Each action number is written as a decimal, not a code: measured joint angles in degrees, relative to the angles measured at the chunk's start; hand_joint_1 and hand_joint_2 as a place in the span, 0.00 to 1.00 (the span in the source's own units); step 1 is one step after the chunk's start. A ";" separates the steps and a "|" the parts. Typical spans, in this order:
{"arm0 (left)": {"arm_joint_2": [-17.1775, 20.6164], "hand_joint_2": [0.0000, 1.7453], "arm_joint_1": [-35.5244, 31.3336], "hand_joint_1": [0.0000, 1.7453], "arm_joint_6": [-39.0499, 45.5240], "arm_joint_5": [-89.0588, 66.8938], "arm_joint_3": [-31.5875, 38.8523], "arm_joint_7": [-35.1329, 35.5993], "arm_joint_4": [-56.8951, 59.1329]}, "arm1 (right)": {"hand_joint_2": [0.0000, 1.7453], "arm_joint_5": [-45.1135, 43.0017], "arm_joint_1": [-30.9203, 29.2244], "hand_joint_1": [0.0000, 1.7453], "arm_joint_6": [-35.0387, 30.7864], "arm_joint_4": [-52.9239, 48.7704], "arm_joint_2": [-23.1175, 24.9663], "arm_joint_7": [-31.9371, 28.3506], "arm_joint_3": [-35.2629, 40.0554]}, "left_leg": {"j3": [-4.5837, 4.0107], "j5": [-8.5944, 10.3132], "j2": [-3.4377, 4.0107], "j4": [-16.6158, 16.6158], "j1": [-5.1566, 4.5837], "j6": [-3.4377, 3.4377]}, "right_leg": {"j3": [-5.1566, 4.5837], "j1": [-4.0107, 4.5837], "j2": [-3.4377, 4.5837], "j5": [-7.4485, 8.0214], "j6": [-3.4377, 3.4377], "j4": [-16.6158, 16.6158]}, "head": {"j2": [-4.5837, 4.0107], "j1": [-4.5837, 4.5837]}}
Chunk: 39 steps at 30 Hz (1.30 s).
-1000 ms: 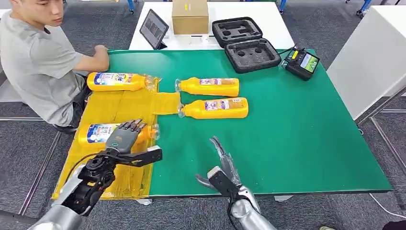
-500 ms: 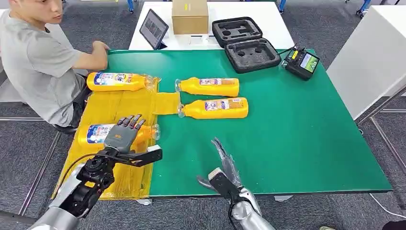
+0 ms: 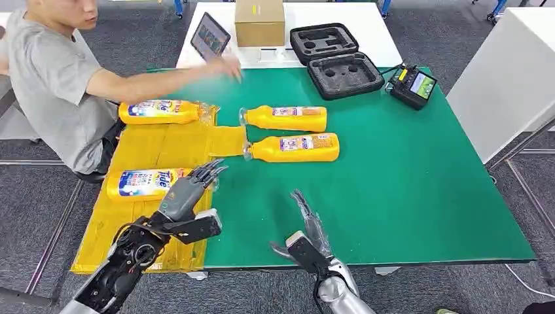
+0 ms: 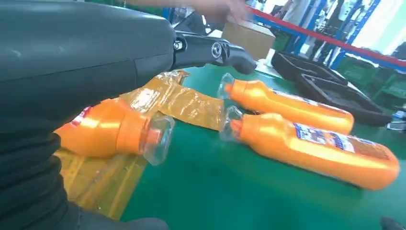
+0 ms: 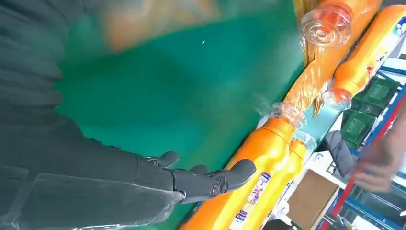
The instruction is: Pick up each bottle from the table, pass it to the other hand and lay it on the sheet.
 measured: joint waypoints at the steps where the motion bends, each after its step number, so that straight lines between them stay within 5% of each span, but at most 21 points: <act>1: 0.00 1.00 0.14 0.00 0.02 0.06 0.00 -0.04 -0.26 | 1.00 0.00 0.01 0.00 -0.09 -0.02 0.00 0.00 0.00 | 0.00 0.00 0.00 0.00 0.00 0.00 | 0.00 0.00 0.00 0.00 0.00 0.00 | 0.00 0.00; 17: -3.04 1.00 7.13 0.00 4.29 8.00 1.85 -6.78 -7.13 | 1.00 -3.70 1.29 0.00 2.38 -3.67 0.00 0.00 0.00 | -0.04 -0.02 -0.01 -0.01 -0.01 0.01 | -0.03 -0.01 0.00 -0.01 0.00 -0.01 | 0.00 0.00; 31: -4.74 1.00 11.07 0.00 3.30 13.47 2.78 -12.05 -13.40 | 1.00 -9.44 7.07 0.00 8.09 -17.90 -0.57 -0.02 0.00 | -0.05 -0.02 -0.01 -0.01 0.00 0.01 | -0.04 0.00 0.00 -0.02 0.00 -0.01 | 0.00 0.00; 39: -4.87 1.00 11.68 0.00 3.15 14.69 2.95 -13.18 -14.10 | 1.00 -0.19 9.31 0.00 -0.14 -25.88 -1.38 -0.04 3.21 | -0.04 -0.02 -0.01 -0.01 0.00 0.00 | -0.04 0.00 0.00 -0.01 0.00 -0.01 | 0.00 0.00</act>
